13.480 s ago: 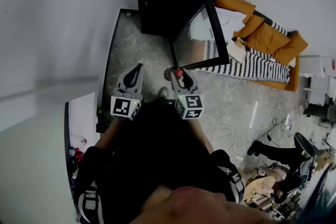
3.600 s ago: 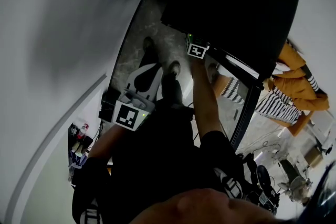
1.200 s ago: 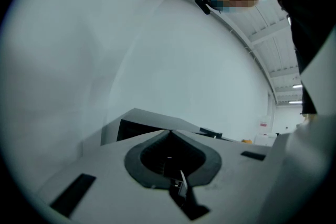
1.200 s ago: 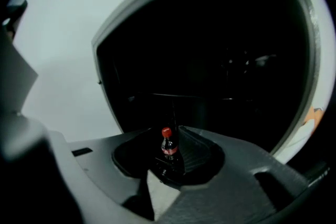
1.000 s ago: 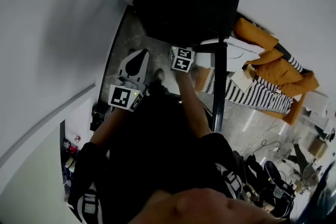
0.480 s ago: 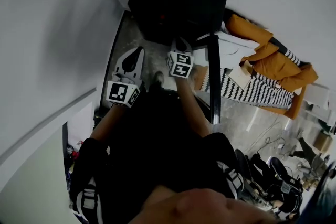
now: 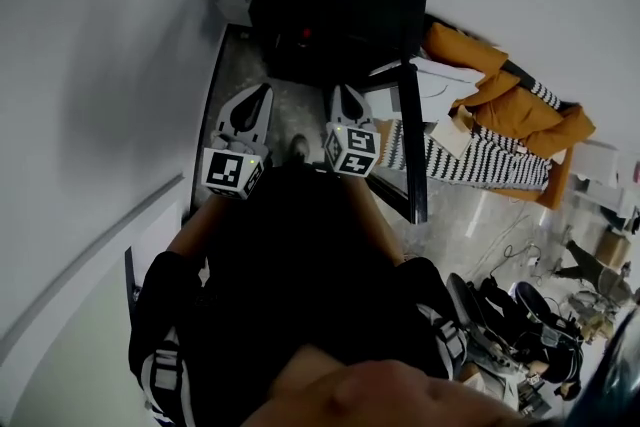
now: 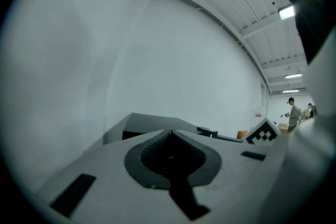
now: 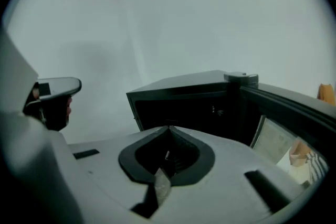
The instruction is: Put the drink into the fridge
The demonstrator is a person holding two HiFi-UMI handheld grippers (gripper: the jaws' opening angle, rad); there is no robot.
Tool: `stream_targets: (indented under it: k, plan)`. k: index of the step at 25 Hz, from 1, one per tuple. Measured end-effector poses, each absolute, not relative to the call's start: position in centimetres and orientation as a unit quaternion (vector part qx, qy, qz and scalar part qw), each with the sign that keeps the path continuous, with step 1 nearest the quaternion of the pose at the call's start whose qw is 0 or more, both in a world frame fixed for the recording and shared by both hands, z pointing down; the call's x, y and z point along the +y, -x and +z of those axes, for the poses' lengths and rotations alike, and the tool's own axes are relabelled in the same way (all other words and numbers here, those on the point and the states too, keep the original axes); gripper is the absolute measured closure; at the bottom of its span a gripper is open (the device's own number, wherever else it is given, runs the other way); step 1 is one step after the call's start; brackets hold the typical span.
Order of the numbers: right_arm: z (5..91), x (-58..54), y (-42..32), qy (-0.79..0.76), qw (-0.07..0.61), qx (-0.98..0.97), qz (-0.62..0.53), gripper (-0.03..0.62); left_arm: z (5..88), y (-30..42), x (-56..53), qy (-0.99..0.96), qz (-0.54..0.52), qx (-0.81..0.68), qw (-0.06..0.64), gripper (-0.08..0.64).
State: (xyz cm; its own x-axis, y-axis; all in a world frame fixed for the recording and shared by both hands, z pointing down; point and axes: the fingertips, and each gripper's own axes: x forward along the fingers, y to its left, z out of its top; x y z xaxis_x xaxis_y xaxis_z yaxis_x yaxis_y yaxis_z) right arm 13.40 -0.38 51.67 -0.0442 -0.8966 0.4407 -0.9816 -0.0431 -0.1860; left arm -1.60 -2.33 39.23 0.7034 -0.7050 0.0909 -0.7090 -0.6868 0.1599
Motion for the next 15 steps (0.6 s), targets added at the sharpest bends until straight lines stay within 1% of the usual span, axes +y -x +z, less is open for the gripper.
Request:
stream_targets:
  k: [3, 7, 15]
  plan:
    - [50.8, 0.6, -12.9, -0.685, 0.085, -0.686, 0.230, 0.591, 39.6, 2.1, -2.4, -0.922, 0.015, -0.378, 0.081, 0.554]
    - [50.4, 1.4, -12.6, -0.692, 0.091, -0.683, 0.215, 0.591, 39.8, 2.7, -2.5, -0.921, 0.004, -0.379, 0.094, 0.554]
    - [49.2, 1.9, -11.4, -0.695, 0.082, -0.686, 0.200, 0.591, 40.4, 3.2, -2.3, -0.922, 0.000, -0.372, 0.104, 0.554]
